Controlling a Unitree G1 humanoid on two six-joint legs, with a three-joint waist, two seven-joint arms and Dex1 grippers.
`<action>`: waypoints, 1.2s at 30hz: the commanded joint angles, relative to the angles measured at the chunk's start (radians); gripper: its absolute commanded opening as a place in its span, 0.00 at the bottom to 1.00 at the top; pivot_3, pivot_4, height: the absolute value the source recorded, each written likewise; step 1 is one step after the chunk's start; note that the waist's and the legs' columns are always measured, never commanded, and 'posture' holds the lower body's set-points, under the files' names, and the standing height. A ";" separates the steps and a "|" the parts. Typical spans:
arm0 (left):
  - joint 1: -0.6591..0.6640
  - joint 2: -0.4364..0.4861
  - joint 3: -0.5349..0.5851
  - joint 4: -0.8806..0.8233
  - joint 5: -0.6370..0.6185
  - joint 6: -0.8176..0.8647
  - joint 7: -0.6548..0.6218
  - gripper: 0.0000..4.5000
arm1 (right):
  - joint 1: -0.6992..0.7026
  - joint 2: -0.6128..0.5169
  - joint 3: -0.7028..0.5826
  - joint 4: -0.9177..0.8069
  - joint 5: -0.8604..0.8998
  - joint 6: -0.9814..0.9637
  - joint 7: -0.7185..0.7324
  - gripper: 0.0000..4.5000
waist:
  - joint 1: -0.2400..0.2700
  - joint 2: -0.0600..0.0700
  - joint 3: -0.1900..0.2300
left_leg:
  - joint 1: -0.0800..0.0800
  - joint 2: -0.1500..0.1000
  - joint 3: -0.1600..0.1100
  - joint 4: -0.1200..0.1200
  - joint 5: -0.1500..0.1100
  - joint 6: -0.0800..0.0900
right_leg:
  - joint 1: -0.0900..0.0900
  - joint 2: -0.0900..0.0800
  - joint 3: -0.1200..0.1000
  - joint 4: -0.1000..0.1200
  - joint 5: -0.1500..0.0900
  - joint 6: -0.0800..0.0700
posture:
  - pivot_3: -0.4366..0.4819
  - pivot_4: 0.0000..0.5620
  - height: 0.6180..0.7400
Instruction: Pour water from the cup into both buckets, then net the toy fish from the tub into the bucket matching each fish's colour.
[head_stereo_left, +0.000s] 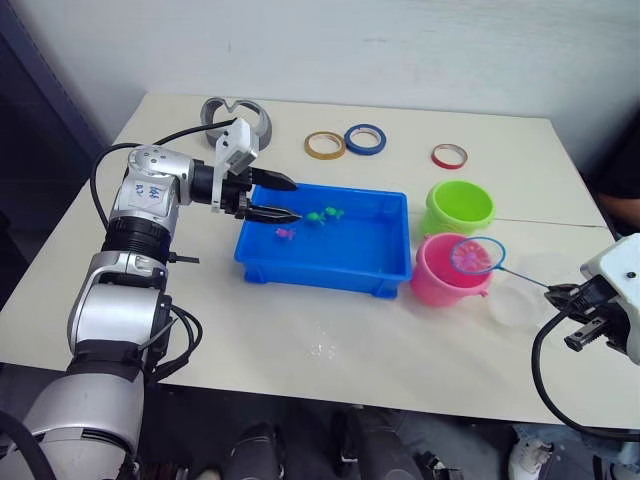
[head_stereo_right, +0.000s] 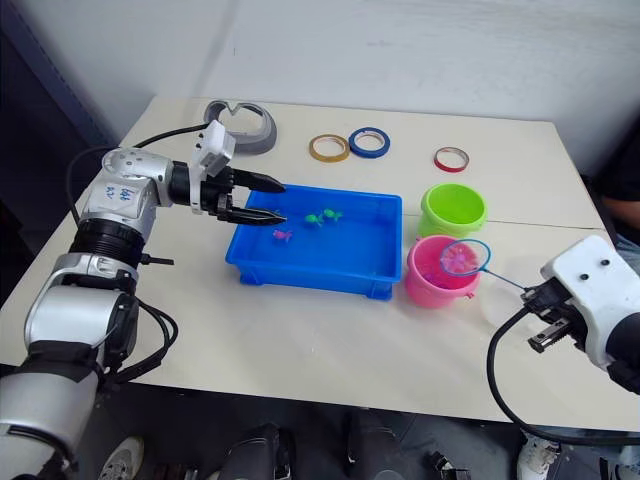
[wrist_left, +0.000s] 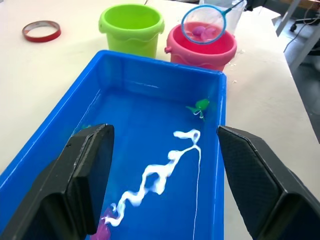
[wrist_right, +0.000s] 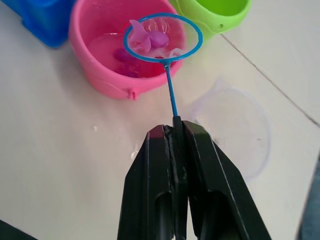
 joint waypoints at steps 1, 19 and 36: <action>-0.037 -0.001 0.010 0.017 0.002 -0.025 -0.013 0.80 | 0.059 -0.053 0.001 -0.070 -0.091 -0.136 -0.027 0.00 | 0.001 0.000 0.000 | 0.000 0.000 0.000 0.000 0.000 0.000 | 0.000 0.000 0.000 0.000 0.000 0.000 | 0.48 0.27 0.61; -0.075 -0.020 0.016 0.099 0.010 -0.071 -0.013 0.80 | 0.358 -0.119 0.056 -0.074 -0.610 -0.812 0.049 0.00 | 0.007 0.000 0.000 | 0.000 0.000 0.000 0.001 0.000 -0.001 | 0.000 0.000 0.000 0.000 0.000 0.001 | 0.48 0.27 0.61; -0.065 -0.003 0.022 0.094 0.008 -0.070 -0.013 0.80 | 0.282 -0.002 0.051 0.016 -0.813 -1.045 0.171 0.00 | 0.003 0.000 0.000 | 0.001 0.000 0.001 0.003 0.000 -0.001 | 0.001 0.001 0.000 0.003 0.000 0.001 | 0.48 0.27 0.61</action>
